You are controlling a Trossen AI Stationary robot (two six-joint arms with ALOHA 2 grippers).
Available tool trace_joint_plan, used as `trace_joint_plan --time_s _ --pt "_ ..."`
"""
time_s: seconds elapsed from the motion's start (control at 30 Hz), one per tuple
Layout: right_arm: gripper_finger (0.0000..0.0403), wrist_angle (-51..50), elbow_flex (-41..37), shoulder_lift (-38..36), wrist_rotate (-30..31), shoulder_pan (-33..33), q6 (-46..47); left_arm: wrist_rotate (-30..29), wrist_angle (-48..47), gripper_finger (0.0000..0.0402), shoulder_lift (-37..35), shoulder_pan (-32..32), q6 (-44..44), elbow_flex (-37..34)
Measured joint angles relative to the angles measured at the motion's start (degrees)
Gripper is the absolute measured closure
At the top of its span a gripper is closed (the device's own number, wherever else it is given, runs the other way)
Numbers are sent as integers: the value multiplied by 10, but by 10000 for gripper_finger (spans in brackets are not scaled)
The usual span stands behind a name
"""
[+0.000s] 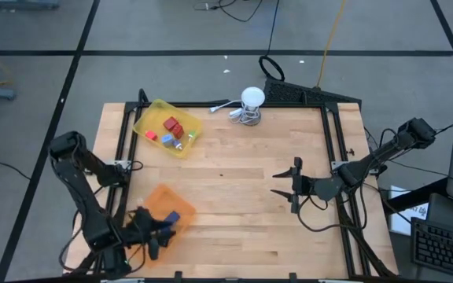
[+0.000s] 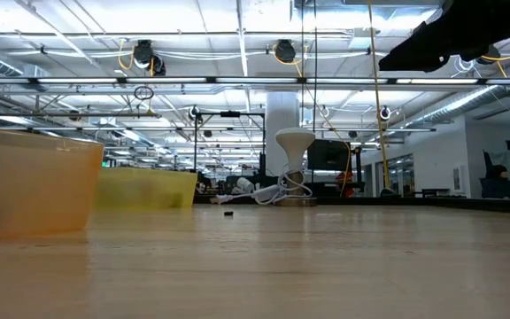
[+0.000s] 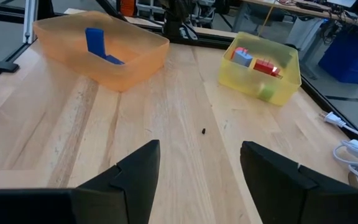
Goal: Pick & Place Office items
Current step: Put the blue digital timer into the orange bin, then return to Home Position
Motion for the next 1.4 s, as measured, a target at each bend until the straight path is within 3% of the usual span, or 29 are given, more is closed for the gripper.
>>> trace_joint_plan --time_s 0.13,0.23,0.47,0.63,0.87,1.07,1.17,1.3,1.4 --pt "191 -1 0 0 0 0 7 91 83 188 41 20 22 0" --pt "190 -1 0 0 0 0 8 158 91 188 66 33 4 0" --pt "191 0 0 0 0 0 8 273 1 187 78 43 -143 -1" --pt "191 4 0 0 1 0 3 291 -62 188 78 30 -230 -1" --pt "190 4 0 0 1 0 4 377 -170 188 74 27 -357 -1" --pt "190 4 0 0 1 0 4 359 -192 187 72 27 -351 -1" --pt "191 4 0 0 1 0 4 307 -190 188 70 27 -346 -1" --pt "190 4 0 0 1 0 4 144 -138 188 49 27 -265 -1" --pt "190 4 0 0 1 0 4 -9 -36 188 27 30 -85 -1"
